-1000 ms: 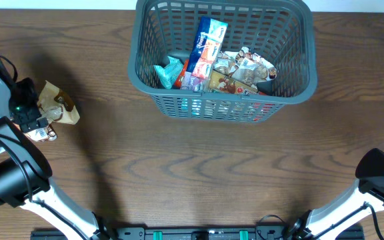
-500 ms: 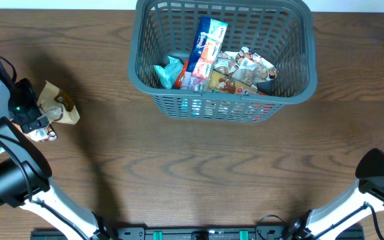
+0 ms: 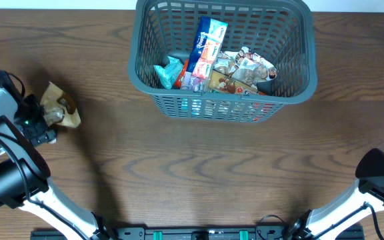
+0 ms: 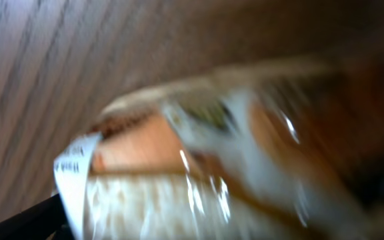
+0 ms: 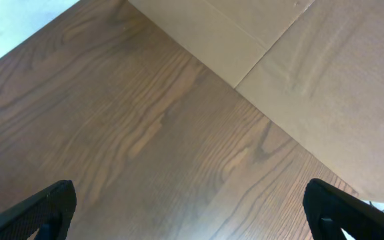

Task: Pack container
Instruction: 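Grasp the crumpled paper snack bag with the left gripper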

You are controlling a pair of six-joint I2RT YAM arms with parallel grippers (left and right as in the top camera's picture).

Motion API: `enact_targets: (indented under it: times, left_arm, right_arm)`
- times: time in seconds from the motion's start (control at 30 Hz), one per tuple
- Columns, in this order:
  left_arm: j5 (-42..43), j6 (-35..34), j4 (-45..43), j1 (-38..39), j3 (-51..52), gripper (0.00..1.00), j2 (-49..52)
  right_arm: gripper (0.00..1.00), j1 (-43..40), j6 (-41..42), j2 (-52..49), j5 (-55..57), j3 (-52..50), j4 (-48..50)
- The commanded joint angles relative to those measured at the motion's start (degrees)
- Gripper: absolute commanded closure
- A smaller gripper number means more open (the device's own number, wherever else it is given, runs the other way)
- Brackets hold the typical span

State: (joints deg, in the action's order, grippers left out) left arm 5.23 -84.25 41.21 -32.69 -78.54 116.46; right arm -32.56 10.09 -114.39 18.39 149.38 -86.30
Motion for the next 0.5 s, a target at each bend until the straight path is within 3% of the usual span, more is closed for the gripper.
enact_targets:
  times: [0.0,0.13,0.2,0.23,0.27,0.37,0.47]
  left_arm:
    - [-1.4,-0.7,-0.3,-0.7,2.9,0.01,-0.6]
    - [-1.4,1.8,-2.3,-0.8,3.7,0.01,-0.6]
    - [-1.4,2.6,-3.0,-0.8,3.7,0.23,-0.6]
    - [-1.4,2.6,-3.0,-0.9,3.7,0.36,-0.6]
    - [-1.4,2.6,-3.0,-0.8,3.7,0.57,-0.6]
    - [-1.4,2.6,-3.0,-0.8,3.7,0.94,-0.6]
    - [-1.4,2.8,-3.0,-0.8,3.7,0.94,-0.6]
  right_arm:
    - [0.01,-0.4,0.6,-0.5,0.2,-0.3,-0.1]
    - [0.01,-0.4,0.6,-0.5,0.2,-0.3,-0.1]
    - [0.01,-0.4,0.6,-0.5,0.2,-0.3,-0.1]
    - [0.01,-0.4,0.6,-0.5,0.2,-0.3,-0.1]
    - [0.01,-0.4,0.6,-0.5,0.2,-0.3,-0.1]
    - [0.01,-0.4,0.6,-0.5,0.2,-0.3,-0.1]
    - [0.01,-0.4,0.6,-0.5,0.2,-0.3,-0.1]
